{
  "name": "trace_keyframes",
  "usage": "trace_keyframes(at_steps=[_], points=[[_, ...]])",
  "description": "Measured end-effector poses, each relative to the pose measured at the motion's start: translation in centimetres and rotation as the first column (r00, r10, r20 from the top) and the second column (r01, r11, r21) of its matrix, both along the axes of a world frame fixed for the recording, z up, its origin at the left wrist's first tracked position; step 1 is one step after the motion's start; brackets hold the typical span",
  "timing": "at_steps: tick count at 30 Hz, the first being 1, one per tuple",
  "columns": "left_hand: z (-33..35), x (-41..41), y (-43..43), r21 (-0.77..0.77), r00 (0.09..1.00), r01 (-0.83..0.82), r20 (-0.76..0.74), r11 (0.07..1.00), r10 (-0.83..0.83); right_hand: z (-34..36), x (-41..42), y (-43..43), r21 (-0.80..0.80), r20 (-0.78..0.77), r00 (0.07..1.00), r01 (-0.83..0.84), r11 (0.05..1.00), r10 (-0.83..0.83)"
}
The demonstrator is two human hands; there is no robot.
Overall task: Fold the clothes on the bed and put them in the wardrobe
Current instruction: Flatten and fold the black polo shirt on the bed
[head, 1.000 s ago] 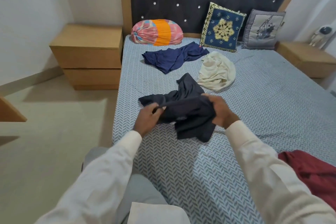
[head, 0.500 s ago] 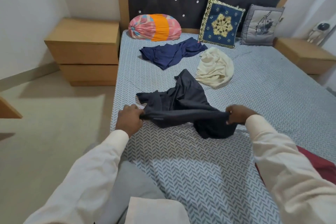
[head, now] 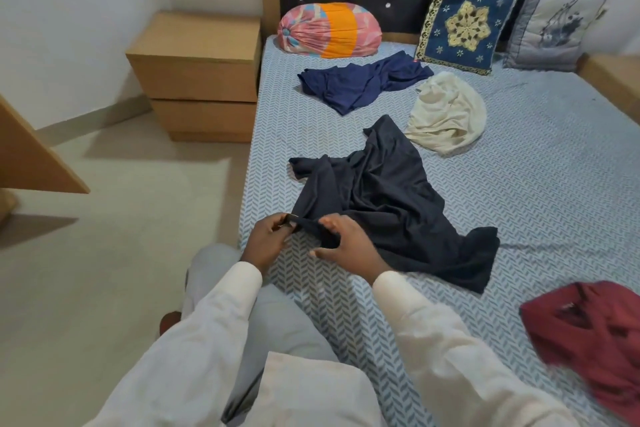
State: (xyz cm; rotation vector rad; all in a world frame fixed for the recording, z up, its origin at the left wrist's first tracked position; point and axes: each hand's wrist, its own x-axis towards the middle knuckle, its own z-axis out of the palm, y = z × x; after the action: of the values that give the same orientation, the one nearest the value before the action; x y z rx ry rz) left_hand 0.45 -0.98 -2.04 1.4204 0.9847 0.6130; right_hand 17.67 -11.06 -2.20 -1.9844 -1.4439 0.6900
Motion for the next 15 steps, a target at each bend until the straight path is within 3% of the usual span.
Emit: trace_keyframes(at_steps=[3, 6, 11, 15], points=[[-0.3, -0.5, 0.2, 0.036, 1.000, -0.011, -0.006, 0.999, 0.011, -0.4, -2.2, 1.1, 0.102, 0.007, 1.000, 0.019, 0.995, -0.020], [-0.5, -0.7, 0.2, 0.055, 0.999, -0.040, 0.027, 0.998, 0.038, 0.2, -2.2, 1.8, 0.134, -0.136, 0.988, 0.095, 0.986, -0.077], [0.2, -0.7, -0.2, -0.074, 0.981, -0.120, 0.145, 0.990, 0.130, 1.0, -1.3, 2.1, 0.114, -0.254, 0.966, 0.089, 0.990, -0.057], [0.4, -0.7, -0.3, -0.118, 0.971, -0.181, 0.139, 0.976, 0.197, 0.2, -1.2, 2.3, 0.111, -0.266, 0.960, 0.121, 0.986, -0.087]])
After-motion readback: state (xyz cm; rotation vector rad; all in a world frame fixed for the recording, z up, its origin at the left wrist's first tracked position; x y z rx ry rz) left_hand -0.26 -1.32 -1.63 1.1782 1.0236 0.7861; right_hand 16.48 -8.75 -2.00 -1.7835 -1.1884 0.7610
